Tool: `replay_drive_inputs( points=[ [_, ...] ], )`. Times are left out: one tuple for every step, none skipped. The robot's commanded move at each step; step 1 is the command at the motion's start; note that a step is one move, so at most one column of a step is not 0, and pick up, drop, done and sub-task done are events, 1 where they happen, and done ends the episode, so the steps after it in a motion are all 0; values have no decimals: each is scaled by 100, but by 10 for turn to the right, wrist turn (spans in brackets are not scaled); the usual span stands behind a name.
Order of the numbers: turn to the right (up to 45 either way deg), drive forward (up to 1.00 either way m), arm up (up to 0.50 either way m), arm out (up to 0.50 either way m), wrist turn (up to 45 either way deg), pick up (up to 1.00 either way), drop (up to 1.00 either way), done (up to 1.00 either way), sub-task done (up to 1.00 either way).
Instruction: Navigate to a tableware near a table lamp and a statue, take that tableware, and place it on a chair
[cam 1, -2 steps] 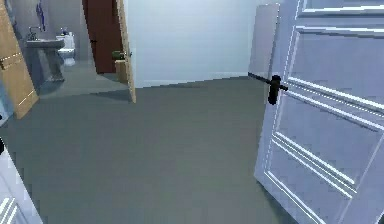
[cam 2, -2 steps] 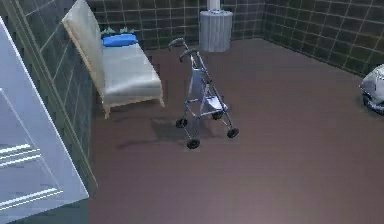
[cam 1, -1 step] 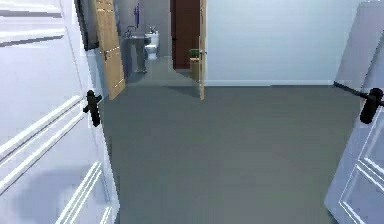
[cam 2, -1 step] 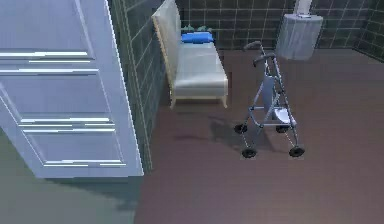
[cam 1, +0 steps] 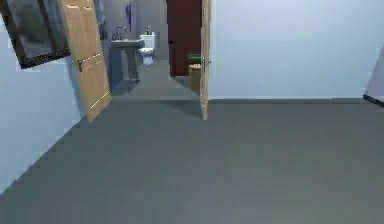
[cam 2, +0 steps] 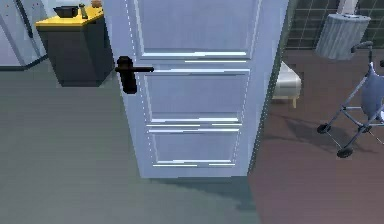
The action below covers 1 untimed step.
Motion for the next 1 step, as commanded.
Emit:
replay_drive_inputs(
  points=[
    [-90, 0, 0, 0, 0, 0, 0, 0, 0]
  ],
)
